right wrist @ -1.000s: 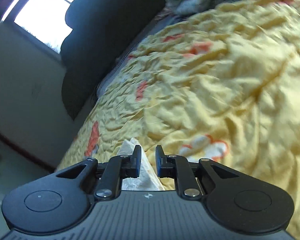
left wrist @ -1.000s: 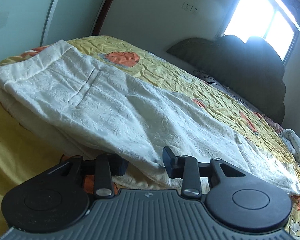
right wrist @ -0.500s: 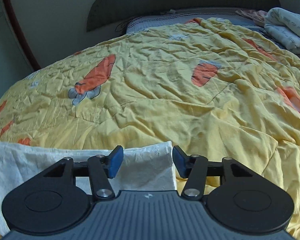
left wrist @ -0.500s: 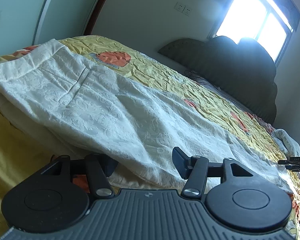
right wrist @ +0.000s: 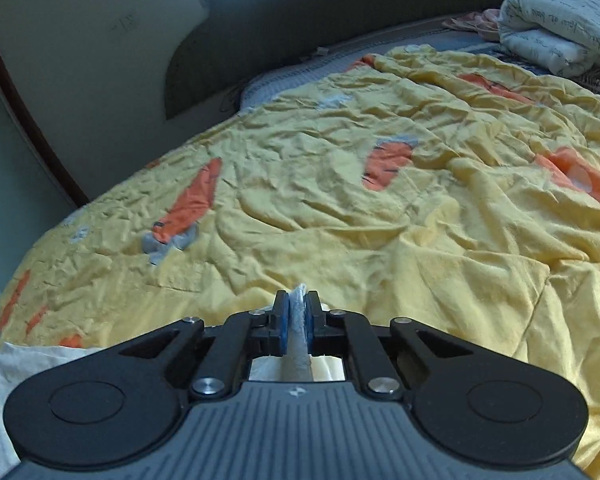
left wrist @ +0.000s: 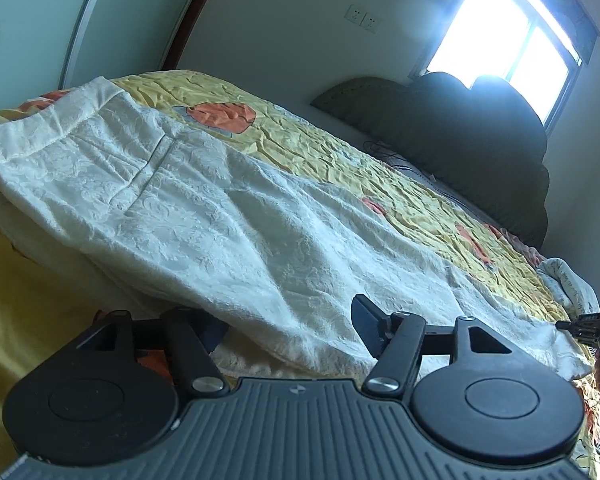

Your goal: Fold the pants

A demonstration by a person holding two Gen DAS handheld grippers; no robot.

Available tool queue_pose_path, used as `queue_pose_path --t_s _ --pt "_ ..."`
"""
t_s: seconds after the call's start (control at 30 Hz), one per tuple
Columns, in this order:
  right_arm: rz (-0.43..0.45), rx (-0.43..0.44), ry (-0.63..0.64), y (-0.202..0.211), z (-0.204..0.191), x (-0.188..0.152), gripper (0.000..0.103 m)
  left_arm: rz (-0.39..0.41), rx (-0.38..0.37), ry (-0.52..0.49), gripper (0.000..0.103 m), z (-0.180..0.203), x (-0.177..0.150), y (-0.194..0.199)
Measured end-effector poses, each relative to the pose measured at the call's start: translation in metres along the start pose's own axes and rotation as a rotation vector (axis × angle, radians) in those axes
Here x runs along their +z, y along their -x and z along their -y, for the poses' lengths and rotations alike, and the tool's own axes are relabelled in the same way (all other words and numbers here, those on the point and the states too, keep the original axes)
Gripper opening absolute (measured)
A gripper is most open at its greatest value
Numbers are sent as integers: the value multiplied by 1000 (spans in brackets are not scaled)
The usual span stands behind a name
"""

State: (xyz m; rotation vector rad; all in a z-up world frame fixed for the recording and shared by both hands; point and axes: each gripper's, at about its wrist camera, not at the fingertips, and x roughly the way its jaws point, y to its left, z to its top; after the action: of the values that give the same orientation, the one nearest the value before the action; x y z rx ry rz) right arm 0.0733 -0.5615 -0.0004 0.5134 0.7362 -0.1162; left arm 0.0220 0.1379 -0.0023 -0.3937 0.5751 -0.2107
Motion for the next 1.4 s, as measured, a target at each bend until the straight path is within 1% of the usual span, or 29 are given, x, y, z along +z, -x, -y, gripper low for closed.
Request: queue_pose_path --t_s 0.03,0.1,0.17,0.2,0.23,0.27,0.3,0.33,0.37,0.43,0.47,0.57,0.6,0.67,0.7,0.8,0.87,0.93,1.03,1.33,1.4 --pt "-6 -1 -17 -4 4 -3 6 0 -2 3 69 -1 0 0" --pt "20 15 -50 -4 8 -8 6 1 -5 7 69 -1 0 0" --pt "17 9 -72 -2 9 -6 8 2 -6 10 69 -1 0 0" --pt "9 -22 -81 0 7 -2 12 3 -7 11 70 -1 0 0" --pt "28 -51 -98 5 5 2 17 3 -10 11 70 -1 0 0" --pt "68 -60 -116 12 0 6 18 3 -11 12 70 -1 0 1" --pt "106 -35 -121 19 -8 9 18 4 -12 14 70 -2 0 0" --pt "120 21 -106 23 -21 14 18 4 -14 17 70 -2 0 0" --pt "111 85 -79 22 -37 17 18 5 -16 20 70 -3 0 0" --pt "28 252 12 9 -89 23 18 6 -21 26 70 -4 0 0" --pt "-47 347 60 -5 -122 23 18 7 -23 29 70 -4 0 0" --pt "-268 582 148 -54 -212 15 18 9 -30 39 70 -6 0 1" --pt "-339 645 173 -73 -241 9 18 9 -33 42 70 -7 0 1" --pt "-459 716 229 -109 -292 -1 18 11 -38 49 70 -8 0 1" --pt "-514 723 250 -127 -317 -7 18 11 -41 52 70 -8 -1 1" --pt "-614 734 314 -167 -372 -18 18 14 -51 65 70 -10 -1 1" --pt "-664 733 356 -187 -396 -23 18 15 -59 76 70 -13 -1 1" --pt "-701 705 414 -202 -411 -28 18 17 -72 92 71 -15 -1 2" --pt "-743 701 442 -217 -416 -30 18 19 -92 110 73 -18 -1 2" --pt "-909 857 309 -233 -395 -26 18 22 -135 155 76 -27 0 -1" --pt "-923 857 315 -237 -398 -29 18 23 -138 158 76 -27 1 0"
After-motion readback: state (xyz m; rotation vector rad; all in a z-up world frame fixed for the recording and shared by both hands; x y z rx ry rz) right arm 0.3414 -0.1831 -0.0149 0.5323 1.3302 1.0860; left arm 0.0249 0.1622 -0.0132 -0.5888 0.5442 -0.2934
